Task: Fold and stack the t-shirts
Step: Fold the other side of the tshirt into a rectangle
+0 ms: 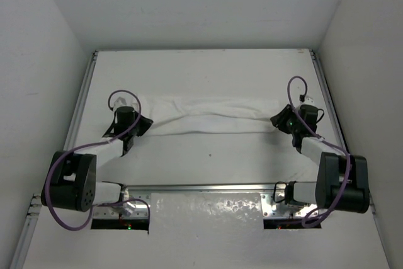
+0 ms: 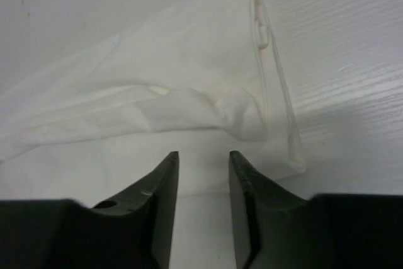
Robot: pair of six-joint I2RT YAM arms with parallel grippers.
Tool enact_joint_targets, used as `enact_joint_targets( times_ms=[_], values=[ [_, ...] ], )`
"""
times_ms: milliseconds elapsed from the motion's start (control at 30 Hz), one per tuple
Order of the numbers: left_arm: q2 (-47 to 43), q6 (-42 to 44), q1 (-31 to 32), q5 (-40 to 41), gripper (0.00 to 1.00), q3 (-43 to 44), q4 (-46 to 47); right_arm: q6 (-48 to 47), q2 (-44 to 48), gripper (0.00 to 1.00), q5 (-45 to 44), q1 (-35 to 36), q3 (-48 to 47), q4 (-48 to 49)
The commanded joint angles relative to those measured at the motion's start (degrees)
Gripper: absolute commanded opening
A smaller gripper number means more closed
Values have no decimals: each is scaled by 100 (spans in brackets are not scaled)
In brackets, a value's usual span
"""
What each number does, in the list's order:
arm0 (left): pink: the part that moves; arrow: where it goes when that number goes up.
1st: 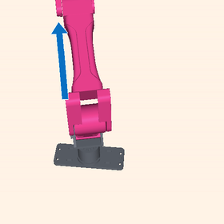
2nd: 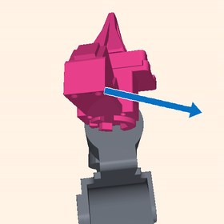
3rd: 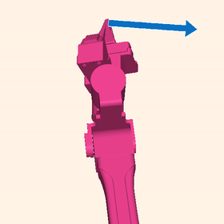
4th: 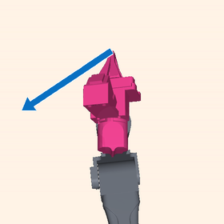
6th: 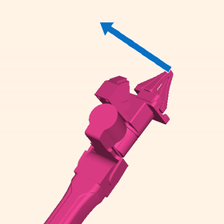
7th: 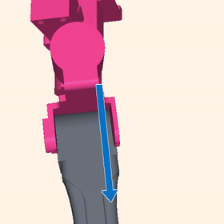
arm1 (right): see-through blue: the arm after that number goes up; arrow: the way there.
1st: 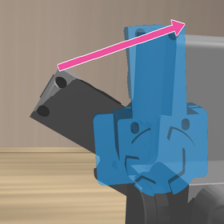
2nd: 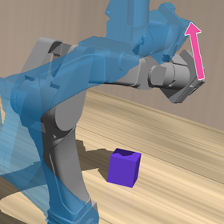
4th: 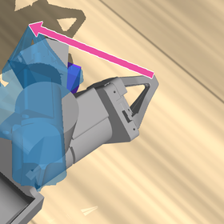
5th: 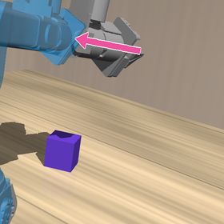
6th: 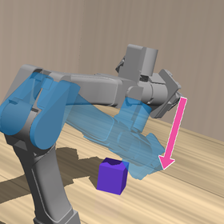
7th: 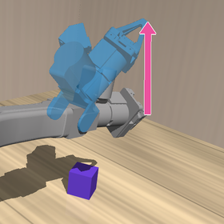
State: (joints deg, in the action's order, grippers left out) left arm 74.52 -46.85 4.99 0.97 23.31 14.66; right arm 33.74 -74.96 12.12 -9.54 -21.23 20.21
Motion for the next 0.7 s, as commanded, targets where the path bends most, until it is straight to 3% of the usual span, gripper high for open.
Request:
enact_joint_targets(
  times_ms=[0, 33, 100, 200, 233, 367, 500, 567, 633, 667],
  values=[
    [-297, -105, 54, 69, 0, -133, -84, -77, 140, 39, 124, 250, -293, -304],
    [-376, -192, 54, 105, 0, -160, -155, -104, 96, 44, 80, 573, -354, -342],
    [-464, -219, 63, 236, 0, -204, -417, -358, 69, 46, -217, 1353, -390, -333],
    [-631, -185, 107, 640, 1, -3, -1147, -368, -28, 47, -465, 1867, -610, -605],
    [-701, -167, 185, 772, 6, 85, -1375, -324, -19, 48, -430, 1894, -645, -649],
    [-755, -140, 291, 1159, 68, 454, -2378, -157, 200, 55, -438, 1956, -759, -930],
    [-1105, -245, 545, 1571, 72, 683, -2854, -227, 201, 60, -324, 2140, -987, -1282],
    [-1212, 8, 669, 1609, 77, 885, -2312, -271, 140, 60, -202, 2210, -1076, -1344],
    [-731, 404, 687, 1345, 80, 1548, -1994, -262, 96, 62, -70, 2220, -1067, -1300],
    [-407, 466, 687, 1362, 80, 1910, -2289, -262, 69, 62, 87, 2228, -1058, -1230]
  ],
)
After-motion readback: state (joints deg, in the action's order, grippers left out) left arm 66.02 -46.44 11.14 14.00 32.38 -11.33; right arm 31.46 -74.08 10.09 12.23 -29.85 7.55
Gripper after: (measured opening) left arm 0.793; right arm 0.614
